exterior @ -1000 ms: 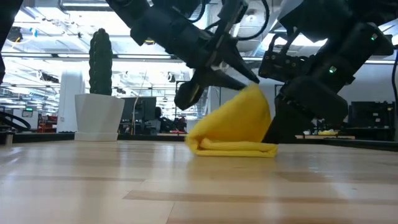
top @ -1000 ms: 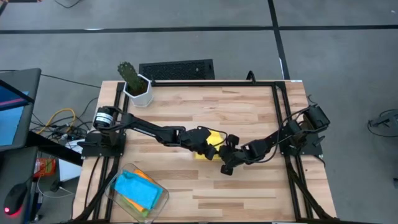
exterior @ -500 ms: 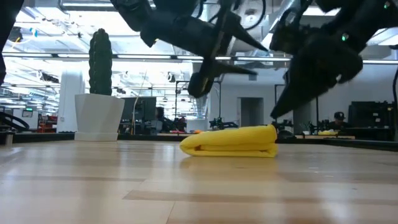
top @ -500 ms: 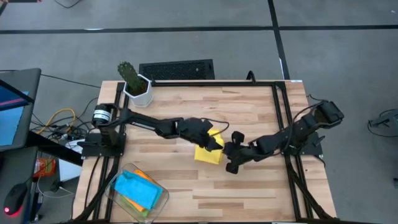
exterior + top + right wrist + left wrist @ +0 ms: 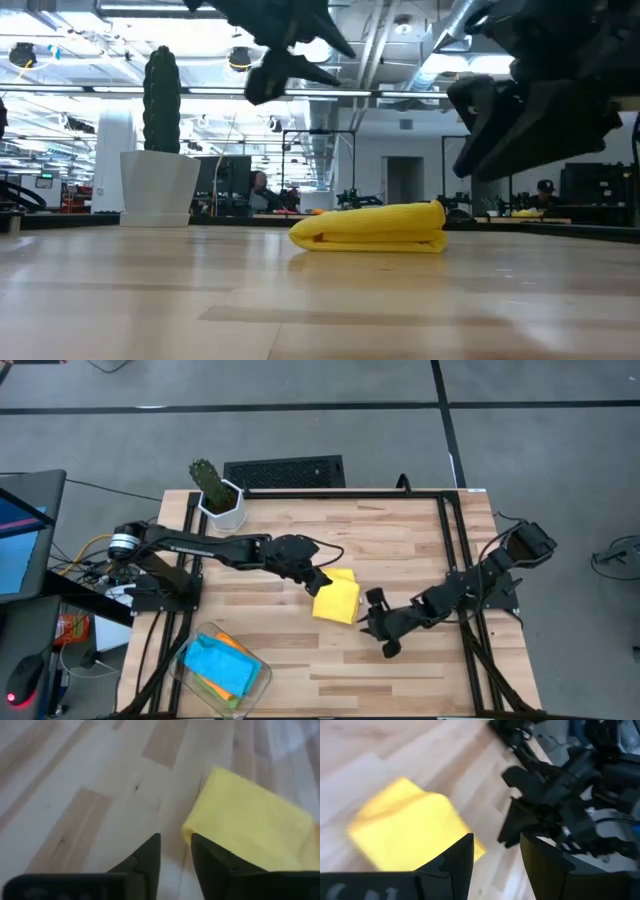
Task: Fold microfiber towels
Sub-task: Fold the yellow microfiber towel
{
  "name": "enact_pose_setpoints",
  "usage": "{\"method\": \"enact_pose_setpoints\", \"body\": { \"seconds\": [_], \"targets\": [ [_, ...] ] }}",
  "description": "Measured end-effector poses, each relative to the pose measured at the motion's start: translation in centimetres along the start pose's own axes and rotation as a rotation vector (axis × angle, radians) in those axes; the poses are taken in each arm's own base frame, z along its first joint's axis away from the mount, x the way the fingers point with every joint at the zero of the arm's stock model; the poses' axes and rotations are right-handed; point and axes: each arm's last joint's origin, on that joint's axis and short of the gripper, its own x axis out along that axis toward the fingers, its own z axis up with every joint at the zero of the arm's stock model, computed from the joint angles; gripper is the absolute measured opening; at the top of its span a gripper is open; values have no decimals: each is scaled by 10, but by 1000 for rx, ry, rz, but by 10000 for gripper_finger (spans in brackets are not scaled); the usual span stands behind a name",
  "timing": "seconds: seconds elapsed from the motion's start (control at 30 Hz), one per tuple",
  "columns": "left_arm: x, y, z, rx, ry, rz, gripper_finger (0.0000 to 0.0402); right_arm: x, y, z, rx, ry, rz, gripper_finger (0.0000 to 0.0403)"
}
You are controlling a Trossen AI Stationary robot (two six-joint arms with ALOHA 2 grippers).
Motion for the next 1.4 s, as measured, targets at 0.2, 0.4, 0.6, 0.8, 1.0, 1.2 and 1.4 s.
{"method": "enact_pose_setpoints", "body": {
  "seconds": [0.2, 0.4, 0.6, 0.8, 1.0, 1.2, 1.4],
  "targets": [
    [-10, -1, -2, 28, -22, 62, 154, 19, -2, -5, -65, 7, -20, 198],
    [-10, 3, -5, 25, 14, 98, 154, 40, 1, -19, -74, 121, -45, 226],
    [-10, 4, -6, 17, 20, 107, 154, 41, -1, -9, -56, 106, -81, 193],
    [-10, 4, -6, 17, 17, 112, 154, 42, -6, -9, -53, 121, -107, 152],
    [-10, 4, -6, 18, 5, 125, 154, 35, -10, -7, -56, 140, -110, 59],
    [-10, 5, -5, 20, -13, 146, 154, 20, -25, 6, -48, 127, -153, 20],
    [-10, 7, -8, 38, 2, 167, 154, 16, -44, 10, -100, 155, -267, 16]
  ]
}}
